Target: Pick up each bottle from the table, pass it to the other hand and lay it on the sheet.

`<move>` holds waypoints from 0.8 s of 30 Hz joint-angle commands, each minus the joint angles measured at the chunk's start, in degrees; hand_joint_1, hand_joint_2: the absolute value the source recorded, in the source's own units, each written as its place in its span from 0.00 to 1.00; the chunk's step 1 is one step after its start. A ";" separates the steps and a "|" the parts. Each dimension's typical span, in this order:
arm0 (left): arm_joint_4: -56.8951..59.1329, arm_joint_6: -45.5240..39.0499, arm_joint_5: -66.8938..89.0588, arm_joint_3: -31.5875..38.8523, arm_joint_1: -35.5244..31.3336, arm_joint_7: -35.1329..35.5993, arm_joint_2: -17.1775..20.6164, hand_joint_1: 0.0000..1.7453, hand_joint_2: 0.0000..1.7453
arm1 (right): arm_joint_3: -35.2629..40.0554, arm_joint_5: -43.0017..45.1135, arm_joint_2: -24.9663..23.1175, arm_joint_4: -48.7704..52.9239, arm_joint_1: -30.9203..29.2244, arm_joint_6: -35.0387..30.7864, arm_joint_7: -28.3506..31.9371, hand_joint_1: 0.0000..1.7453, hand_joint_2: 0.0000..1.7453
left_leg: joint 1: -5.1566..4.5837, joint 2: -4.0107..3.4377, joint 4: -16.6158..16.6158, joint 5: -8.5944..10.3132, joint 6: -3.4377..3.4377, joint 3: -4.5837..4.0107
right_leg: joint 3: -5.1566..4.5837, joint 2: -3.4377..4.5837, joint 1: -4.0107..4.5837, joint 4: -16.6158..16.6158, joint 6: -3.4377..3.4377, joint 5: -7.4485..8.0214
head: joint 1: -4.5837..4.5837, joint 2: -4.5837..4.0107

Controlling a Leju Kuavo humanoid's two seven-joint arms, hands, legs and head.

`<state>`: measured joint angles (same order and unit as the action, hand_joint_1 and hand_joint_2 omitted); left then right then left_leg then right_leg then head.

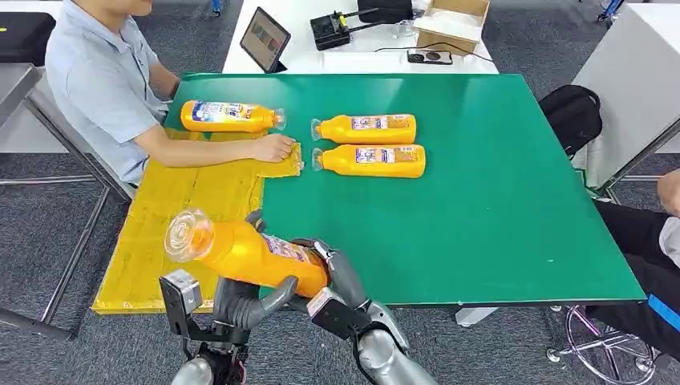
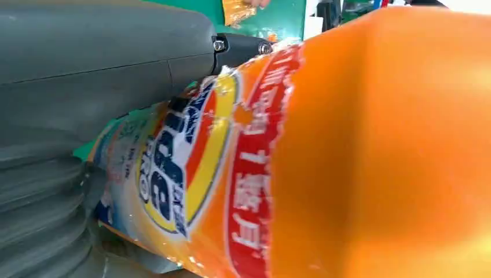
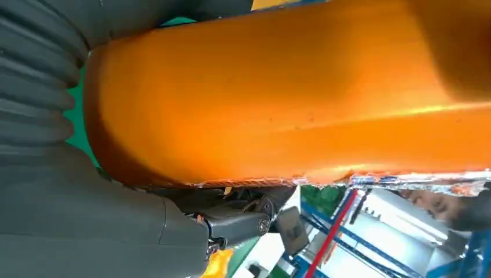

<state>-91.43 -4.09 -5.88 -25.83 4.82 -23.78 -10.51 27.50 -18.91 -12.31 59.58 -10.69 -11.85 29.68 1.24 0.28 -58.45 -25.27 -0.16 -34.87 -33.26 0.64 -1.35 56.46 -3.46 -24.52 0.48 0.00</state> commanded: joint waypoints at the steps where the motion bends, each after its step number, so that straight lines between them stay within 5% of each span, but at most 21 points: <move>1: -0.32 -0.77 -1.55 0.35 -1.68 0.53 0.87 0.00 1.00 | 0.83 -1.89 1.08 -7.49 -1.00 -1.59 -1.36 0.85 1.00 | 0.00 0.04 0.05 0.00 0.05 0.10 | 0.13 -0.09 0.02 -0.06 0.09 -0.02 | 0.02 0.00; 5: -0.36 -1.76 -1.34 0.52 -2.32 0.49 1.13 0.00 1.00 | 0.73 -4.41 0.89 -11.63 -1.55 -3.75 -1.20 0.82 1.00 | 0.03 0.04 0.08 -0.01 0.05 0.16 | 0.19 -0.10 0.06 -0.11 0.12 -0.01 | 0.02 0.00; 6: -0.03 -1.88 -1.46 0.58 -2.55 0.54 0.96 0.11 1.00 | 0.99 -5.33 0.83 -12.39 -1.82 -4.31 -1.19 0.82 1.00 | 0.01 0.07 0.13 -0.02 0.08 0.30 | 0.33 -0.16 0.06 -0.15 0.18 -0.03 | 0.02 0.00; 7: 0.27 -1.89 -1.49 0.57 -2.69 0.57 0.88 0.93 1.00 | 1.20 -5.62 0.80 -12.68 -1.89 -4.33 -1.19 0.79 1.00 | 0.02 0.07 0.15 -0.03 0.10 0.36 | 0.40 -0.18 0.08 -0.17 0.24 -0.05 | 0.02 0.00; 8: 0.79 -1.75 -1.90 0.63 -2.83 0.79 0.75 1.00 1.00 | 1.04 -5.41 0.55 -13.09 -2.01 -3.91 -1.07 0.73 1.00 | 0.01 0.06 0.07 0.00 0.05 0.16 | 0.19 -0.12 0.04 -0.08 0.12 -0.02 | 0.02 0.00; 9: 1.15 -1.19 -2.51 0.40 -2.71 1.01 0.72 1.00 1.00 | 1.12 -5.48 0.42 -12.93 -1.93 -4.14 -0.56 0.28 1.00 | 0.01 0.06 0.11 -0.01 0.09 0.26 | 0.30 -0.15 0.06 -0.12 0.19 -0.02 | 0.02 0.00; 10: 1.29 -0.61 -3.37 0.52 -2.58 1.19 0.74 1.00 1.00 | 0.90 -5.52 0.10 -12.88 -1.77 -4.72 -0.52 0.00 1.00 | 0.01 0.03 0.05 0.00 0.04 0.11 | 0.13 -0.08 0.04 -0.07 0.10 -0.01 | 0.02 0.00; 11: 1.45 0.27 -4.64 0.60 -2.41 1.65 0.83 1.00 1.00 | 0.98 -5.47 -0.19 -12.35 -1.56 -5.29 0.03 0.00 0.00 | 0.01 0.04 0.07 0.00 0.05 0.14 | 0.14 -0.09 0.04 -0.09 0.10 -0.01 | 0.00 0.00; 20: 3.00 2.77 -8.00 1.34 -3.68 2.68 1.23 1.00 1.00 | 1.43 -5.46 0.20 -11.11 -1.26 -6.18 1.83 0.00 0.00 | 0.00 0.06 0.11 -0.01 0.07 0.22 | 0.23 -0.14 0.04 -0.10 0.17 -0.03 | 0.04 0.00; 24: 7.29 6.29 -15.22 5.24 -6.98 3.91 1.70 1.00 1.00 | 0.78 -3.29 0.46 -8.92 -0.09 -8.55 7.12 0.00 0.00 | 0.00 0.05 0.12 0.00 0.07 0.25 | 0.26 -0.14 0.05 -0.11 0.18 -0.02 | 0.04 0.00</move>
<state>-91.62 -0.74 -14.87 -24.33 3.25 -21.18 -10.40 28.06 -24.65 -12.63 51.95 -10.67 -18.14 32.15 1.24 0.28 -58.45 -25.27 -0.16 -34.89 -33.29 0.64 -1.35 56.46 -3.46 -24.52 0.52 0.00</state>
